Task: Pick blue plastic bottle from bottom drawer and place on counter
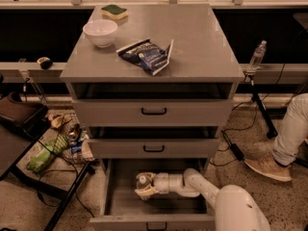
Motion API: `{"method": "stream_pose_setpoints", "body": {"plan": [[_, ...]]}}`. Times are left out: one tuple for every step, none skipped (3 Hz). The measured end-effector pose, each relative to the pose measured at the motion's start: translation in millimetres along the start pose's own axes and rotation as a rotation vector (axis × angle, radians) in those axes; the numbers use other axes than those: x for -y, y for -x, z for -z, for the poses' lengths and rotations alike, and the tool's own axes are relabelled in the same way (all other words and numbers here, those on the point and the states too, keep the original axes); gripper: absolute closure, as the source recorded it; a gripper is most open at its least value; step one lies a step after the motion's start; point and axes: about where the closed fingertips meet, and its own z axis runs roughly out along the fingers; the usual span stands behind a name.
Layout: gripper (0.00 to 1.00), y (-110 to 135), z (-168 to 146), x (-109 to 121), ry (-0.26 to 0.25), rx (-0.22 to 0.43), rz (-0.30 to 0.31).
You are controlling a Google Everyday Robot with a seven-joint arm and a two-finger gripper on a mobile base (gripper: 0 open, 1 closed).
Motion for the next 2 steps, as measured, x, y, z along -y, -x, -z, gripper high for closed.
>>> {"method": "stream_pose_setpoints", "body": {"plan": [[1.00, 36, 27, -2, -0.004, -0.016, -0.028], [1.00, 101, 69, -11, -0.017, -0.035, -0.059]]}}
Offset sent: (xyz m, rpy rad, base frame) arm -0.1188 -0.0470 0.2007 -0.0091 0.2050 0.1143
